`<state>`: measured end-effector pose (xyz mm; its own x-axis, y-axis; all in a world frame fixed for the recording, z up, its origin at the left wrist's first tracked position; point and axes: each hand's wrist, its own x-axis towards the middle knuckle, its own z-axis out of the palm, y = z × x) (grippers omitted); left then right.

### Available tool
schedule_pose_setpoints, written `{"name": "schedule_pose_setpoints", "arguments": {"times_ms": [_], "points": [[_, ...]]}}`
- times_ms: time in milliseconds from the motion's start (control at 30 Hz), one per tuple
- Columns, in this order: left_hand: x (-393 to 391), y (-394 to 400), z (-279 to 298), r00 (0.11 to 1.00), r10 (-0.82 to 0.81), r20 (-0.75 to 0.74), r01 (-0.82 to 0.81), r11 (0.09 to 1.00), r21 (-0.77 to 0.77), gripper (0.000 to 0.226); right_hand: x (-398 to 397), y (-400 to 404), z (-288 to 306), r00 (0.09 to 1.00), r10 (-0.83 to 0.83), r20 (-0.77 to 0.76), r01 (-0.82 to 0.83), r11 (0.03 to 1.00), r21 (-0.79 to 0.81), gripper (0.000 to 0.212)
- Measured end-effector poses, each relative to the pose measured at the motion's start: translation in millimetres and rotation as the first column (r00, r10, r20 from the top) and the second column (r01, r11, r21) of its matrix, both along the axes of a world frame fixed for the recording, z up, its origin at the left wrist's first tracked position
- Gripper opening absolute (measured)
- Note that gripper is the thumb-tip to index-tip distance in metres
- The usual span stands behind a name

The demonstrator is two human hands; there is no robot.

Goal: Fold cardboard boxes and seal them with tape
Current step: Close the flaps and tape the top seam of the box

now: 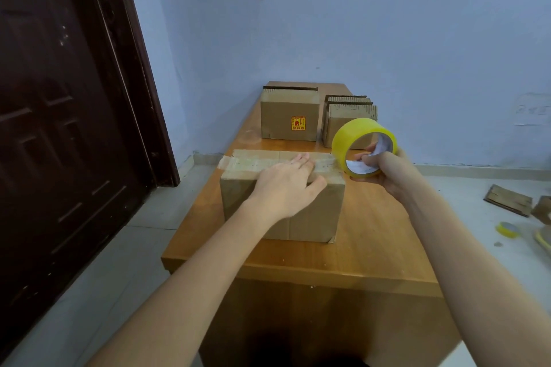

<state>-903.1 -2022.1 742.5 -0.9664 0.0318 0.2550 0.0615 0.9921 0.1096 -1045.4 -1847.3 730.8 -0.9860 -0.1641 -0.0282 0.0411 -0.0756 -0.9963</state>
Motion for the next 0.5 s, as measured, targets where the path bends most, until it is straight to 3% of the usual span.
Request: {"name": "schedule_pose_setpoints", "arguments": {"times_ms": [100,200,500], "points": [[1,-4,-1,1.000,0.011,0.002,-0.011,1.000,-0.009,0.057,-2,38,-2,0.981,-0.146,-0.126,0.165,0.974,0.153,0.019],[-4,-5,-1,1.000,0.011,0.004,-0.011,1.000,-0.013,0.058,6,73,-8,0.975,-0.135,-0.178,0.187,0.930,0.317,0.019],[-5,-8,-1,0.999,-0.023,0.039,0.024,0.999,-0.024,0.059,0,70,-17,0.959,-0.089,-0.270,0.207,0.869,0.449,0.026]]}}
